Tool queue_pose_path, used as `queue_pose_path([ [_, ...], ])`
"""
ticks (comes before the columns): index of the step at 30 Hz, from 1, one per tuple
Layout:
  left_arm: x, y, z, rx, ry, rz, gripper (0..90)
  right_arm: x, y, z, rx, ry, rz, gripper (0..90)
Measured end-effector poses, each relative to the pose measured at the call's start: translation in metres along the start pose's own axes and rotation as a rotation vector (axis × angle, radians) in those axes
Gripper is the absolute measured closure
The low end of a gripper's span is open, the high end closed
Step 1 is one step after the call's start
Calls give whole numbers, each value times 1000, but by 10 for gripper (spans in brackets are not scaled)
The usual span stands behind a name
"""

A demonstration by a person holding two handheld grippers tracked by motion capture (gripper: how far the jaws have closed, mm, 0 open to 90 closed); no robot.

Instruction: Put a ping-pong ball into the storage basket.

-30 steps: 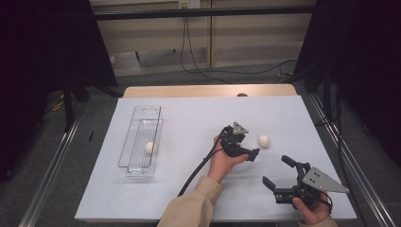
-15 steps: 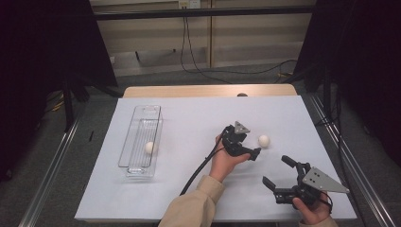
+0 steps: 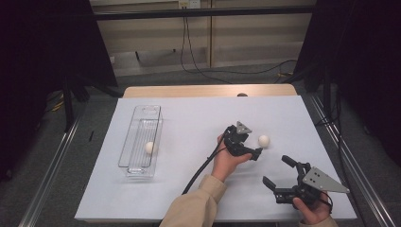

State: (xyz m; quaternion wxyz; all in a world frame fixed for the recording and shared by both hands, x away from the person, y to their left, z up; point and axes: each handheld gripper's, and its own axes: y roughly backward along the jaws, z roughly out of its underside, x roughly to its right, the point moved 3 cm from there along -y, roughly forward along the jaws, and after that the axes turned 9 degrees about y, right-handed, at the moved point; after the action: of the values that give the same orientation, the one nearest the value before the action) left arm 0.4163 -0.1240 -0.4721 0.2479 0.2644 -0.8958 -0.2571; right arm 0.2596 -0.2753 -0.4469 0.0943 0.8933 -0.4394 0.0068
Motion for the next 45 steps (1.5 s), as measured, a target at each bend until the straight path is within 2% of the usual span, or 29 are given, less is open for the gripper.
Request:
queue_pose_path([
  [34,5,-14,-5,0,-19,-4,87,0,1,0,3,0,0,16],
  [45,7,-19,-7,3,-11,-1,88,1,1,0,3,-2,0,15],
])
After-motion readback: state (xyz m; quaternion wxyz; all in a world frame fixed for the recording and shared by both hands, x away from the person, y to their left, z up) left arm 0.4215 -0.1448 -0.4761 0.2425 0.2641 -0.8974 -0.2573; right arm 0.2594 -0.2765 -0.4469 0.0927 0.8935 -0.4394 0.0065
